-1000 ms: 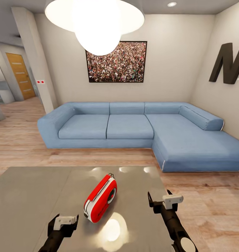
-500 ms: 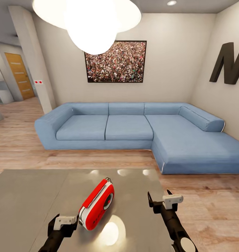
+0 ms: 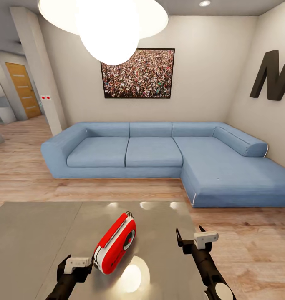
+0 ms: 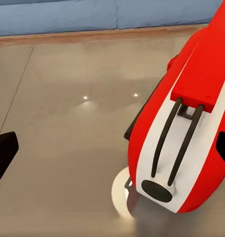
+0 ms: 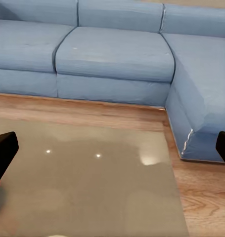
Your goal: Turn on the radio receiver that's on the table in the living room.
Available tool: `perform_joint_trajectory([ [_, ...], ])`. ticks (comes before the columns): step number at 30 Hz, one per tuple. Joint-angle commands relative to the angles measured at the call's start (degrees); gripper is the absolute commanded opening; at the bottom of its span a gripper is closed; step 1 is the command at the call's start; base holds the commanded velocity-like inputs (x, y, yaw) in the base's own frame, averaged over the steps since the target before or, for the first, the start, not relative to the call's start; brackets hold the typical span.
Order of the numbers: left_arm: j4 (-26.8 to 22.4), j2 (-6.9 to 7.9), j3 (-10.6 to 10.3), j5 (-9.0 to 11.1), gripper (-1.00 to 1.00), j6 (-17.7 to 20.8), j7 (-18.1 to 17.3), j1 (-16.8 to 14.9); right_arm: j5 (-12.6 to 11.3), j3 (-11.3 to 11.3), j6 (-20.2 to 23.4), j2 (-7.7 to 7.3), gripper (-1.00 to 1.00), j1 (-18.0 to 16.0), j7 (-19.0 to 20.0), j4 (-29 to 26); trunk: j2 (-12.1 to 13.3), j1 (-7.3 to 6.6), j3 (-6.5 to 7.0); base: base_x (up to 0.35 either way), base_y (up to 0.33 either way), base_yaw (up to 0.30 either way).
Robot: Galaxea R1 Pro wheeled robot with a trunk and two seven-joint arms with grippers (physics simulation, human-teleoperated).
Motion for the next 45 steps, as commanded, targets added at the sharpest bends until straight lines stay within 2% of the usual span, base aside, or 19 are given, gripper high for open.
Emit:
perform_joint_trajectory([
  [1, 0.0, 0.00, 0.0, 0.0, 1.00, 0.0, 0.0, 0.0, 0.0, 0.0, 0.0, 0.00, 1.00, 0.0, 0.0, 0.0, 0.0, 0.00, 0.00, 0.000, 0.000, 0.000],
  [17, 0.0, 0.00, 0.0, 0.0, 1.00, 0.0, 0.0, 0.0, 0.0, 0.0, 0.0, 0.00, 1.00, 0.0, 0.0, 0.0, 0.0, 0.00, 0.00, 0.000, -0.095, 0.000],
  [45, -0.1, 0.00, 0.0, 0.0, 1.00, 0.0, 0.0, 0.0, 0.0, 0.0, 0.0, 0.09, 1.00, 0.0, -0.1, 0.0, 0.0, 0.00, 0.00, 0.000, -0.005, 0.000],
])
